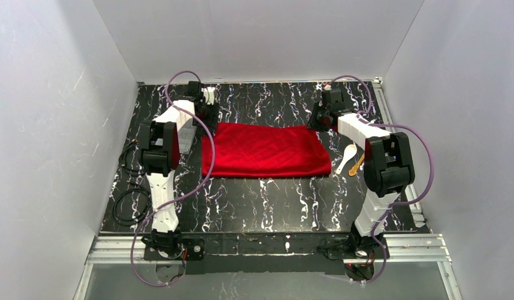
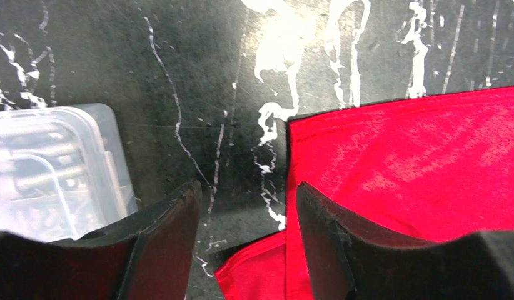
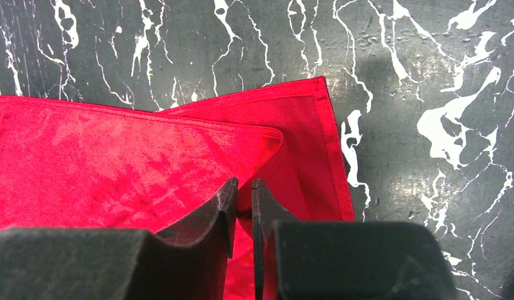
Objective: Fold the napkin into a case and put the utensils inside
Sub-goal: Smooth out the rectangle-folded napkin at the center of the board.
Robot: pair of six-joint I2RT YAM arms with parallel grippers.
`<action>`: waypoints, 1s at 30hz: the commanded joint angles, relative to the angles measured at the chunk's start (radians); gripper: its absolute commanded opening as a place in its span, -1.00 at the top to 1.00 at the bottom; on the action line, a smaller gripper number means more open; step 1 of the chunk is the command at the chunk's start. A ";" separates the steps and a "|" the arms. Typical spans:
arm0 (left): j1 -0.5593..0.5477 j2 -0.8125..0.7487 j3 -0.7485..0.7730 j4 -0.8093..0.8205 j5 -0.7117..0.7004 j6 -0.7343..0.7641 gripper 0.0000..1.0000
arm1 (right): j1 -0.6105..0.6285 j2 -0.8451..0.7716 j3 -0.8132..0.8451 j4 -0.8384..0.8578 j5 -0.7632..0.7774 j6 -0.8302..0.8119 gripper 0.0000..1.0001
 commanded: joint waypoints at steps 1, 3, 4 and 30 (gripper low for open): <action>-0.020 -0.030 0.029 -0.085 0.091 -0.034 -0.12 | -0.002 -0.042 -0.010 0.047 -0.019 0.015 0.58; -0.028 -0.050 0.029 -0.072 0.109 -0.068 -0.13 | -0.002 -0.042 -0.013 0.047 -0.019 0.015 0.58; -0.031 -0.057 0.033 -0.065 0.117 -0.074 -0.14 | -0.001 -0.041 -0.015 0.048 -0.020 0.015 0.58; -0.055 0.050 0.086 -0.088 0.056 -0.103 0.33 | -0.001 -0.058 -0.008 0.055 -0.042 0.030 0.65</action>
